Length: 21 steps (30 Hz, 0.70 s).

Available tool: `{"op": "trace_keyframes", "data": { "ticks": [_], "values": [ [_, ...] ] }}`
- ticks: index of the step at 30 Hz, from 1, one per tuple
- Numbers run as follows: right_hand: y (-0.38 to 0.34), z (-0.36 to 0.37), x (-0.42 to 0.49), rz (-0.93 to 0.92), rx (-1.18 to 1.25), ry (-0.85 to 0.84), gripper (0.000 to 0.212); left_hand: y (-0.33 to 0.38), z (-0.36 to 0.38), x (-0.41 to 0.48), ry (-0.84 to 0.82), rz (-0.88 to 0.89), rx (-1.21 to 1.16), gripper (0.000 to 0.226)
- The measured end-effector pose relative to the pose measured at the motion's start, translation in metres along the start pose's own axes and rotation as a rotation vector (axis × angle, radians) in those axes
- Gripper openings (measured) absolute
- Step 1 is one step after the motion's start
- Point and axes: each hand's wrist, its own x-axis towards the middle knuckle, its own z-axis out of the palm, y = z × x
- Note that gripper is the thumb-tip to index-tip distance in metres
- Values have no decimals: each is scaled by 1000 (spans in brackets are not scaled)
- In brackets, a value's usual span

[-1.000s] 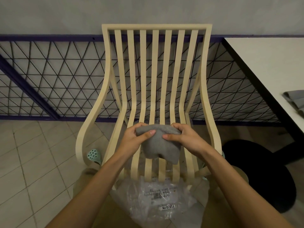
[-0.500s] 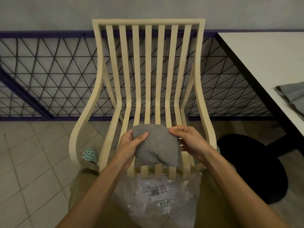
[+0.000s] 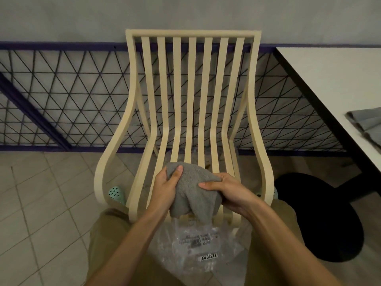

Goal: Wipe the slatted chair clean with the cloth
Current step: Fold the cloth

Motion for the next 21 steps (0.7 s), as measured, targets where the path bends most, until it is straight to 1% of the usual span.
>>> {"op": "trace_keyframes", "data": {
  "ticks": [3, 7, 11, 14, 16, 18, 21],
  "values": [
    [0, 3, -7, -63, 16, 90, 28, 6, -1, -10, 17, 60, 24, 12],
    [-11, 14, -35, -184, -53, 200, 32, 30, 4, -36, -2, 108, 2, 13],
    [-8, 29, -74, -209, 13, 173, 32, 37, 11, -73, 15, 81, -27, 11],
    [-11, 33, -88, -231, 67, 118, 43, 39, 11, -84, -15, 53, -4, 13],
    [-22, 31, -87, -272, 64, 126, 42, 49, 8, -81, -65, 33, 13, 13],
    [-27, 32, -85, -292, 54, 173, 35, 58, 2, -77, -123, 33, 25, 15],
    [-30, 28, -78, -302, 24, 259, 30, 68, -10, -67, -164, 69, 169, 12]
  ]
}}
